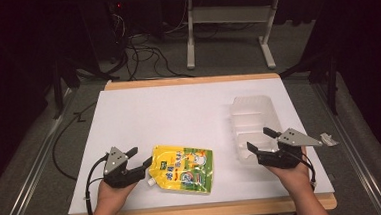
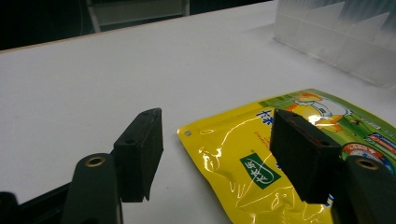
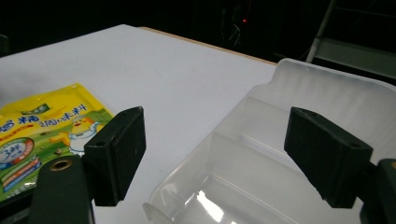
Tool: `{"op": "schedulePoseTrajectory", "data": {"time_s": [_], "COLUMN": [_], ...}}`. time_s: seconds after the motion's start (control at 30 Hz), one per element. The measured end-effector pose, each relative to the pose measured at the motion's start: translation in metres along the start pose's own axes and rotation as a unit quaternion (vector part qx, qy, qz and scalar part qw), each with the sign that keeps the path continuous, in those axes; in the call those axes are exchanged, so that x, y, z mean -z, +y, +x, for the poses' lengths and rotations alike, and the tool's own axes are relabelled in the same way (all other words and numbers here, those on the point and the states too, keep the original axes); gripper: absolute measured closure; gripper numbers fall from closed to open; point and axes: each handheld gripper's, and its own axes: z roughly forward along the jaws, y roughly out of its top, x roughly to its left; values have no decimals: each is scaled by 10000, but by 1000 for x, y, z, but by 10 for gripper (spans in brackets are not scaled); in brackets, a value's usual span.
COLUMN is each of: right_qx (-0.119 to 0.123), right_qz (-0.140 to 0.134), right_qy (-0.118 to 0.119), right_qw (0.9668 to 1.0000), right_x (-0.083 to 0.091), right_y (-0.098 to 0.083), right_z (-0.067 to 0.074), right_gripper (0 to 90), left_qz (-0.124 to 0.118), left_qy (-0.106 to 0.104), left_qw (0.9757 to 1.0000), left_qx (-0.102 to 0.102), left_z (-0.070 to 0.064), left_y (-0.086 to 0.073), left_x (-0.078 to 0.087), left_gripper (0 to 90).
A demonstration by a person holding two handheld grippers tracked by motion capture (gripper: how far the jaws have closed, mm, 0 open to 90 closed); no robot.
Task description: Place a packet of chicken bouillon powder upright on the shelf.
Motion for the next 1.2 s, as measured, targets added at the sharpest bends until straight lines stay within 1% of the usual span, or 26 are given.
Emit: {"op": "schedulePoseTrajectory", "data": {"time_s": [0.07,0.1,0.13,0.17,0.2,0.23,0.37,0.4,0.43,0.53,0.6,0.63,0.7,0.73,0.77,0.8,0.83,0.93,0.97,1.0,1.03,1.07,1.1,1.17,1.2], "right_qx": [-15,74,74,14,14,-82,-151,-131,-160,-138,-113,-83,-101,-128,-137,-139,-122,-115,-127,-127,-131,-121,-109,-153,-153], "right_qz": [-17,-30,-30,-81,-81,-85,-53,-60,-50,-34,-16,-18,-12,-7,-5,-4,-7,11,25,25,32,35,35,76,76], "right_qy": [8,-110,-110,-184,-184,-200,-251,-234,-246,-261,-244,-240,-259,-263,-269,-271,-274,-266,-246,-246,-241,-245,-236,-221,-221], "right_qw": [10000,9999,9999,9998,9998,9997,9996,9996,9996,9996,9996,9997,9996,9996,9995,9995,9996,9996,9996,9996,9996,9996,9997,9996,9996], "right_x": [0,0,0,4,4,6,9,9,9,8,7,7,7,7,8,8,8,8,7,7,6,6,6,5,5], "right_y": [0,0,0,0,0,-1,-2,-3,-3,-2,-3,-3,-3,-3,-3,-3,-3,-4,-4,-4,-4,-4,-4,-5,-5], "right_z": [0,-1,-1,-3,-3,-8,-12,-14,-15,-15,-16,-16,-16,-16,-16,-16,-16,-17,-18,-18,-19,-19,-19,-18,-18], "right_gripper": [215,228,228,235,235,235,237,238,238,236,235,235,237,238,241,242,245,250,253,253,258,260,261,264,264], "left_qz": [6,-12,-12,-12,-12,-14,8,17,16,46,61,88,138,138,185,185,202,265,361,361,447,447,559,674,674], "left_qy": [18,26,26,32,32,36,61,72,84,103,152,201,273,273,352,352,418,479,524,524,550,550,577,572,572], "left_qw": [10000,10000,10000,10000,10000,10000,10000,10000,10000,9999,9999,9997,9993,9993,9989,9989,9984,9979,9971,9971,9956,9956,9943,9926,9926], "left_qx": [4,28,28,19,19,20,7,10,11,-5,41,124,200,200,263,263,330,337,416,416,609,609,695,829,829], "left_z": [1,0,0,0,0,0,0,0,0,1,3,4,8,8,11,11,15,18,21,21,24,24,26,28,28], "left_y": [0,0,0,0,0,0,-2,-2,-3,-3,-2,-2,-2,-2,-2,-2,-2,-3,-5,-5,-7,-7,-10,-12,-12], "left_x": [0,-1,-1,-2,-2,-3,-5,-6,-6,-5,-6,-6,-8,-8,-8,-8,-9,-10,-11,-11,-13,-13,-15,-17,-17], "left_gripper": [356,357,358,358,358,358,358,358,358,359,362,364,371,373,376,376,377,375,375,375,375,376,378,387,391]}}
